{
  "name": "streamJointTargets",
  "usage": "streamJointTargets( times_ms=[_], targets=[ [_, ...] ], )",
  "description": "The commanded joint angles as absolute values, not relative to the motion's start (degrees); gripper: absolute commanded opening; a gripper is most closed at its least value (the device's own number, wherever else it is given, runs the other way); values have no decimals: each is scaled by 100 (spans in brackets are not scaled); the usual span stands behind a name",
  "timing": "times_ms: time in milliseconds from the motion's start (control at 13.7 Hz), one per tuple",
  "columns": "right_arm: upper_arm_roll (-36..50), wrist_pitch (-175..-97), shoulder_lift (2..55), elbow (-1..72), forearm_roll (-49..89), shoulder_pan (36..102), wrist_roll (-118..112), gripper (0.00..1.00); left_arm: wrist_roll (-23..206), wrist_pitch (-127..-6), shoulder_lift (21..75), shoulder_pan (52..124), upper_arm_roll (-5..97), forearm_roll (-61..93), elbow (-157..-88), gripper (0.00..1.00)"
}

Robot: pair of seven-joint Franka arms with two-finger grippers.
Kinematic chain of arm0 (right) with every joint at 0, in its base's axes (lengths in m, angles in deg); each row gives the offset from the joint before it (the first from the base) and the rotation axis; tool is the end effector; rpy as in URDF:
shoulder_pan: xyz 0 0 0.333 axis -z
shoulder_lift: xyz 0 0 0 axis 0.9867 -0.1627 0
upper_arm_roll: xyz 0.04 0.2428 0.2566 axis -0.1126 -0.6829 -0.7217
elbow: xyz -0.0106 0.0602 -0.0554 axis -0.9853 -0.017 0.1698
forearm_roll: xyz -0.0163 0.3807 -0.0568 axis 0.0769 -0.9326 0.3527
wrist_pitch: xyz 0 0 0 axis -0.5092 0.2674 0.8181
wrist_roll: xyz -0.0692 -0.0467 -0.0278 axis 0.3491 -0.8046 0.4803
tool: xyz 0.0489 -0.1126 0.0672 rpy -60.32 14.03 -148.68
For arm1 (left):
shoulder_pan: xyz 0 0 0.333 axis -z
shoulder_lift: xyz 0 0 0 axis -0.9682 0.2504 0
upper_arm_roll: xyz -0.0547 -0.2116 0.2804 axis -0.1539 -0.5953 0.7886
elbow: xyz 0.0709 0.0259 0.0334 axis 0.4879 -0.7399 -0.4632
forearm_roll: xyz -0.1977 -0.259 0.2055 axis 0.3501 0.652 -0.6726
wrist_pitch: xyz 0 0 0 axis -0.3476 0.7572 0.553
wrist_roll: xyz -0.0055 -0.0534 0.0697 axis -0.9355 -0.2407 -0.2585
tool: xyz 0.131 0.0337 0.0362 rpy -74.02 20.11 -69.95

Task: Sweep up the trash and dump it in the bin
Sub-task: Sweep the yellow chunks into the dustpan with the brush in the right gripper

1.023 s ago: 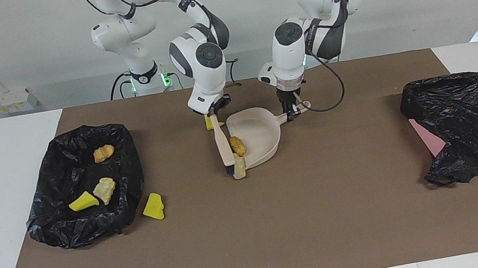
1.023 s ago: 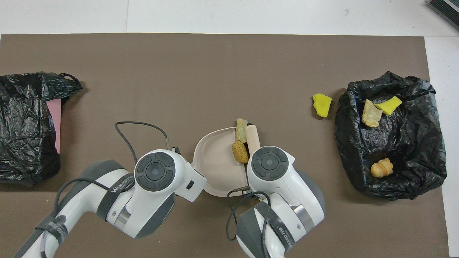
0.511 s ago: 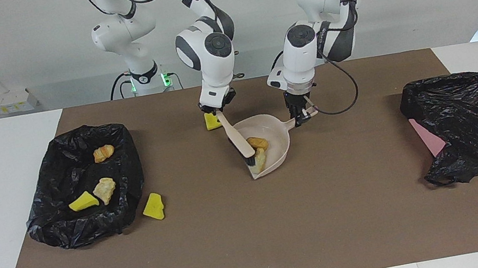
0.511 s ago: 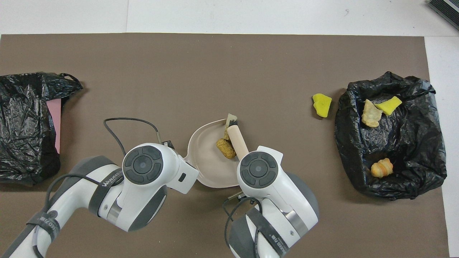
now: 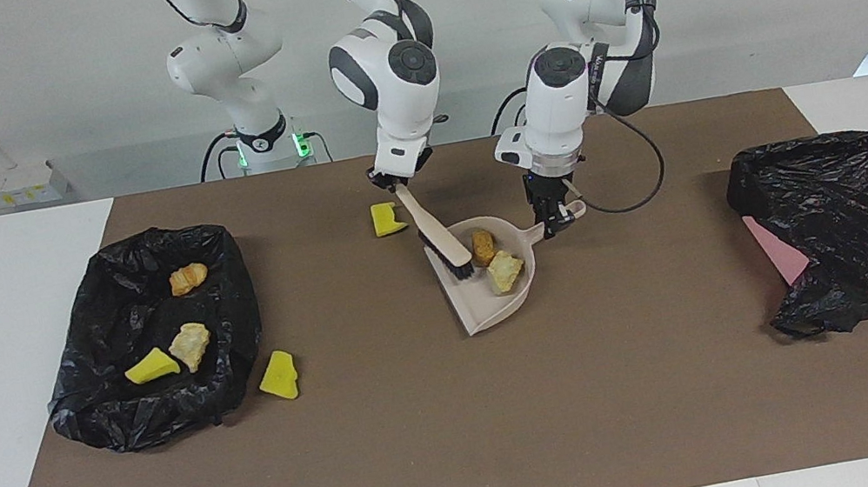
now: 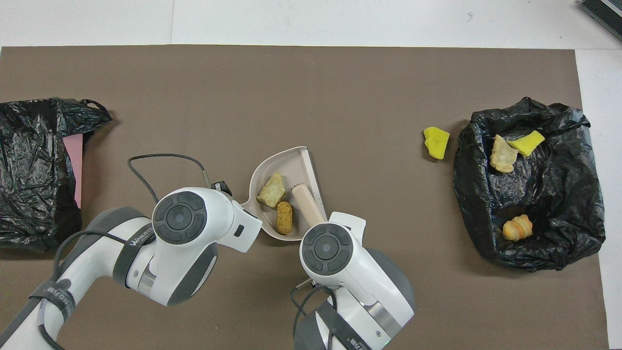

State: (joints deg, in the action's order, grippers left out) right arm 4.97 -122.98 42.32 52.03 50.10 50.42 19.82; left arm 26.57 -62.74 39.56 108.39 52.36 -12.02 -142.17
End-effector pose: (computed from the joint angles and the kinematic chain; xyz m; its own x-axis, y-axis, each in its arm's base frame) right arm 0.3839 0.3165 0.3998 0.8738 0.3893 -0.2914 0.4243 -0.9031 0.0660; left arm 0.4636 -0.2596 0.3727 0.1657 -0.9859 0.0234 -0.9828 -0.1670 -0.0792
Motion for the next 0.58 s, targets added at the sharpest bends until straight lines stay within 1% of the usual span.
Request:
streamJointTargets(
  times_ms=[0, 146, 292, 511],
  targets=[
    [480, -11832, 4590, 5253, 4971, 5242, 2388, 0, 2137, -6109, 4084, 10635, 5223, -1250, -14023, 0],
    [480, -11497, 4731, 5401, 4962, 5242, 3248, 0, 1707, -5644, 4102, 10565, 5223, -1250, -13778, 0],
    [480, -11434, 4924, 5682, 4892, 5251, 3838, 0, 1206, -5108, 4076, 10407, 5214, -1250, -13558, 0],
    [480, -11434, 5118, 5964, 4567, 5251, 4882, 0, 1098, -4921, 3979, 10590, 5214, -1259, -13644, 0]
  ],
)
